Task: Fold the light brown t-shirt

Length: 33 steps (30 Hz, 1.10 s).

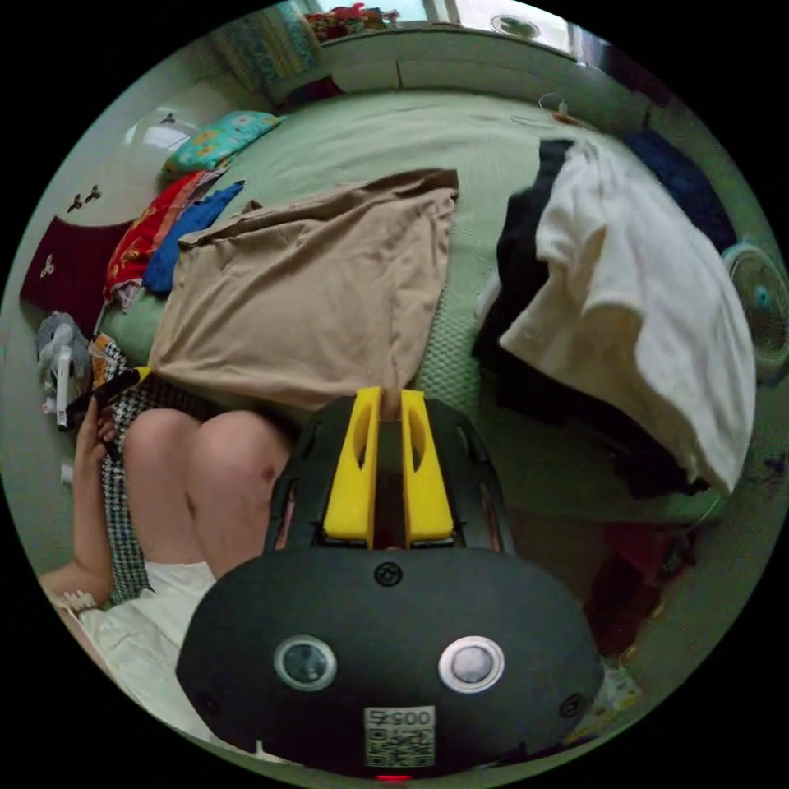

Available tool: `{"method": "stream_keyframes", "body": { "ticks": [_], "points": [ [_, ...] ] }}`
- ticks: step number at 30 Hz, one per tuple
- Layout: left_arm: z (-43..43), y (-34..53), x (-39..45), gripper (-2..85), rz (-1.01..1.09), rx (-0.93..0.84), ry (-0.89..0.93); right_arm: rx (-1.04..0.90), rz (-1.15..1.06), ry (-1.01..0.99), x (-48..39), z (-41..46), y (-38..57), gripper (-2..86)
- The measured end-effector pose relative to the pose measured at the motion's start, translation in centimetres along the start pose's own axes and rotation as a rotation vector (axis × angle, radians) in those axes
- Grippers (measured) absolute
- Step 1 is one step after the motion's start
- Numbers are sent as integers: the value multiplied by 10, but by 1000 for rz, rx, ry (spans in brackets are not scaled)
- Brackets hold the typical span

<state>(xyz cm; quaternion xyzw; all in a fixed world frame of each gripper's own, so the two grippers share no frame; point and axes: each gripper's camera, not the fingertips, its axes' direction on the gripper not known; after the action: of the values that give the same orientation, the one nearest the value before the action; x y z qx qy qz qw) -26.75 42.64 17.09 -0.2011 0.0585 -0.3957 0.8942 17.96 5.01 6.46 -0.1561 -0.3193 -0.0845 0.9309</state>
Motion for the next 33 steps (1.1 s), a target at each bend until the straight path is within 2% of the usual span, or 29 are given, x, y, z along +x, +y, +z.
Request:
{"method": "stream_keyframes", "body": {
  "ticks": [3, 8, 13, 19, 22, 25, 29, 33],
  "points": [
    [-18, -16, 29, 54, 91, 81, -106, 118, -104, 23, -19, -31, -7, 44],
    [-1, -72, 78, 58, 170, 168, -132, 287, -183, 8, -80, -43, -66, 43],
    [65, -152, 97, 50, 125, 64, -86, 278, -116, 25, -124, -7, -140, -7],
    [110, -191, 112, 53, 174, 41, -110, 203, -24, 199, -107, 52, -207, -12],
    [121, -188, 120, 61, 166, 39, -92, 215, 16, 127, -86, 85, -196, -11],
    [130, -191, 139, 59, 232, 43, -77, 104, -6, 23, -77, 104, -201, -10],
    [145, -193, 154, 57, 269, 49, -126, 143, -114, 67, -80, 100, -209, -10],
    [157, -198, 158, 49, 285, 70, -7, 110, -65, -45, -75, 116, -205, -11]
  ]
}}
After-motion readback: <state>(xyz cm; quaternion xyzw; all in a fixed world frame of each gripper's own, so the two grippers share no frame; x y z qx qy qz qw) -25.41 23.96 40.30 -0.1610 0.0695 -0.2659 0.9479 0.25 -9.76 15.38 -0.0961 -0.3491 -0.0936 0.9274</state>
